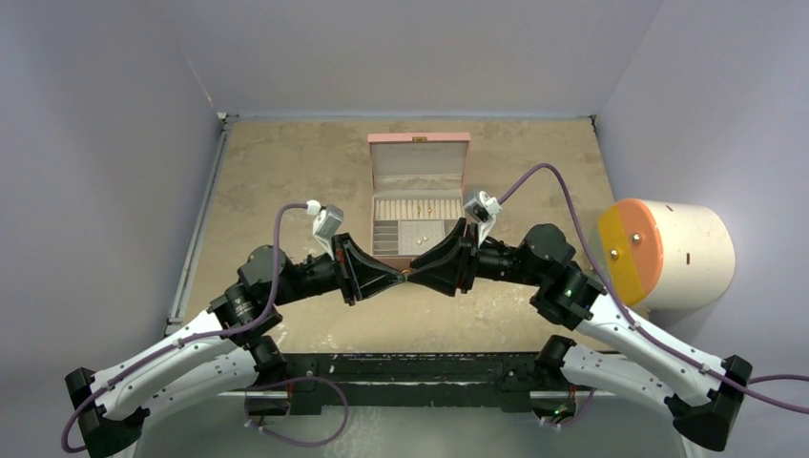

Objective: Organize the mixed jewelry

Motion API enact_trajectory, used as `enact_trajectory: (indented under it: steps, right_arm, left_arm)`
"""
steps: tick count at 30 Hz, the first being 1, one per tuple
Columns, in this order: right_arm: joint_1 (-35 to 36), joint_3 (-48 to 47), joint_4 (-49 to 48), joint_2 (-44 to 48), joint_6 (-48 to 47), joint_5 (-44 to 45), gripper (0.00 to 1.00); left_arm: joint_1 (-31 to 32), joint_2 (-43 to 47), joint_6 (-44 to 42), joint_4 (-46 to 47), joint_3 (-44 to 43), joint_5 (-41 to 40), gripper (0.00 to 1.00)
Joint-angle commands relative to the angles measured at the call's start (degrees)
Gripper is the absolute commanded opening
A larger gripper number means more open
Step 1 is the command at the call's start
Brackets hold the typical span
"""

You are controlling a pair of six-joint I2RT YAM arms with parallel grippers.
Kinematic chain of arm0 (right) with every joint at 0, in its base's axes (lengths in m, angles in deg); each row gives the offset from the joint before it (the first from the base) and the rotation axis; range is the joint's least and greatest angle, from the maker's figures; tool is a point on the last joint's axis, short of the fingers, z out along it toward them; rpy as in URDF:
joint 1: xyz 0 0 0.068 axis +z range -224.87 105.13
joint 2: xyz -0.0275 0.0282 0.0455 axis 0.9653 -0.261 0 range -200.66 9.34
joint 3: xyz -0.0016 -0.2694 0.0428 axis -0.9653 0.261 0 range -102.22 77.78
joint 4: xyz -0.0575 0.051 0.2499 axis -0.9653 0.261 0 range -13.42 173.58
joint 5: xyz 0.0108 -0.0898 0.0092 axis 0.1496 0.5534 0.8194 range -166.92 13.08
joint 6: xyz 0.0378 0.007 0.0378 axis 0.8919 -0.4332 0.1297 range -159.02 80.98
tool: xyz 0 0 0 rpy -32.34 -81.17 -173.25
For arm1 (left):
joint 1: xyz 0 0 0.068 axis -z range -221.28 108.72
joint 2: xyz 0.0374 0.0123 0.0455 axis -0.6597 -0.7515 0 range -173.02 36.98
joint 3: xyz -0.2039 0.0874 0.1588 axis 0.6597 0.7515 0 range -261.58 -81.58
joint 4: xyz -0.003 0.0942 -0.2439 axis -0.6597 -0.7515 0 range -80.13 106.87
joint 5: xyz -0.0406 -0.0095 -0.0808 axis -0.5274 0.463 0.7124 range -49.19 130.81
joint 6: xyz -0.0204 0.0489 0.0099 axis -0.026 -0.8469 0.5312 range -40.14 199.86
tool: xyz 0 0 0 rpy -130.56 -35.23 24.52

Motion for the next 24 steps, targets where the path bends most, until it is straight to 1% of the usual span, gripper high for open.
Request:
enact_trajectory:
  steps: [1, 11, 13, 16, 22, 23, 24]
  right_arm:
    - [-0.25, 0.26, -4.96, 0.64, 1.38, -1.83, 0.37]
    - [-0.25, 1.08, -6.41, 1.09, 2.34, -2.21, 0.19]
    - [-0.25, 1.24, -6.70, 1.22, 2.54, -2.21, 0.13]
    - [-0.27, 1.35, -7.01, 1.48, 2.83, -2.15, 0.00]
    - [-0.25, 1.71, -7.60, 1.98, 2.94, -2.17, 0.00]
    - [-0.25, 1.80, -7.59, 2.09, 2.84, -1.99, 0.00]
    - [-0.26, 1.79, -7.49, 2.30, 2.69, -1.72, 0.00]
  left_arm:
    - [-0.37, 0.72, 1.35, 5.40, -0.70, 1.43, 0.00]
    - [-0.36, 1.43, 1.48, 5.47, -0.47, 0.78, 0.00]
    - [-0.37, 1.44, 1.41, 5.37, -0.41, 0.61, 0.00]
    - [-0.36, 1.30, 1.31, 5.43, -0.40, 0.56, 0.00]
    - [-0.37, 1.17, 1.33, 5.27, -0.35, 0.15, 0.00]
    - [-0.30, 1.28, 1.27, 4.83, -0.44, -0.43, 0.02]
    - [-0.33, 1.42, 1.16, 4.37, -0.47, -1.19, 0.09]
